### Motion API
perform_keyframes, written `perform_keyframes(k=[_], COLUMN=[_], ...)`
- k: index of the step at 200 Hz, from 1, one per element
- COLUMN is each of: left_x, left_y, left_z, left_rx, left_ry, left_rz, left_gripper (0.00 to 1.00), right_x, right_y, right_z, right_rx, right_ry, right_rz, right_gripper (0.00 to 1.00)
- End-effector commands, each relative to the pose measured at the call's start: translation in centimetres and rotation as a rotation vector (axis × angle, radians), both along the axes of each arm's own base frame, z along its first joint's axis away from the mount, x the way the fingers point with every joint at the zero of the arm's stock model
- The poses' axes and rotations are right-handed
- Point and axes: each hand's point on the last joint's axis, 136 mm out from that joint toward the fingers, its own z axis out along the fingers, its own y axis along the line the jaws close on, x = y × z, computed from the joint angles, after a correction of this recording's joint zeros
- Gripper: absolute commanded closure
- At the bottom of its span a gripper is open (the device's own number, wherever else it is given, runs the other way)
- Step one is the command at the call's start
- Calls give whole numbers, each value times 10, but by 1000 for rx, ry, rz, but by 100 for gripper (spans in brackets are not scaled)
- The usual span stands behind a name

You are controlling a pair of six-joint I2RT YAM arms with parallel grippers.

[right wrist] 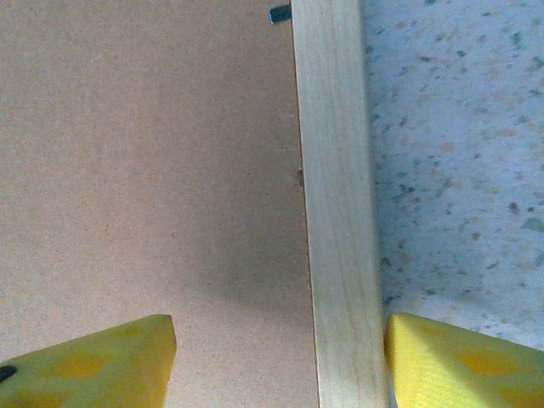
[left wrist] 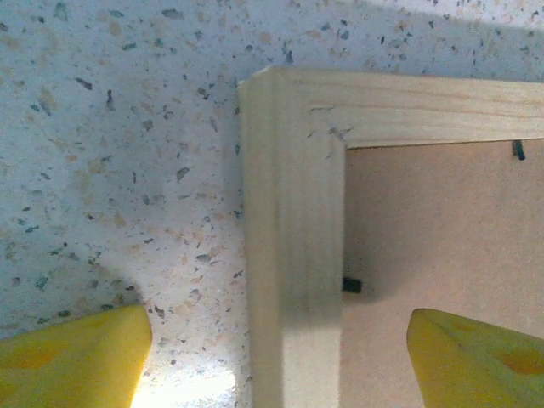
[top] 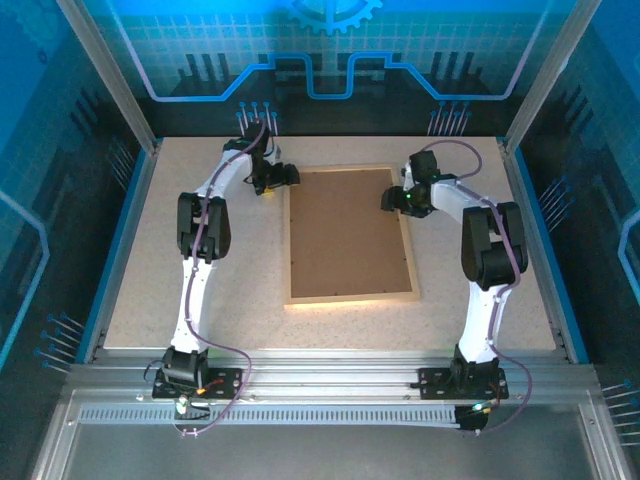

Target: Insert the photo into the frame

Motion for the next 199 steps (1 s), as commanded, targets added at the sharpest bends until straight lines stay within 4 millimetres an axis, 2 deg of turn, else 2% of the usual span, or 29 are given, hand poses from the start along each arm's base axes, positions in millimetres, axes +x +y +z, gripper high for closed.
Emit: perform_keyframes(k=[1, 17, 38, 63, 97, 130, 156, 199], left_x=[-12, -19, -22, -17, -11, -13, -13, -14], left_y=[10, 12, 9, 6, 16, 24, 28, 30], left_z=[-16, -26, -21, 6, 48, 75, 74, 51], left_rx=[53, 70, 45, 10, -12, -6, 7, 23], left_ry=[67, 111, 97, 39, -51, -111, -107, -64], left_rz=[7, 11, 17, 28, 64, 75, 77, 81], left_gripper=[20, 20, 20, 20, 20, 22, 23, 33], right_x=[-10, -9, -8, -8, -9, -9, -9, -10], right_y=[22, 21, 20, 21, 20, 18, 18, 18], right_z=[-10, -8, -7, -6, -8, -11, -12, -11], right_rx=[45, 40, 35, 36, 33, 31, 33, 31], right_ry=[43, 37, 37, 34, 41, 47, 49, 47], right_rz=[52, 52, 53, 52, 49, 44, 47, 44], right_gripper=[33, 33, 33, 33, 33, 33, 33, 33])
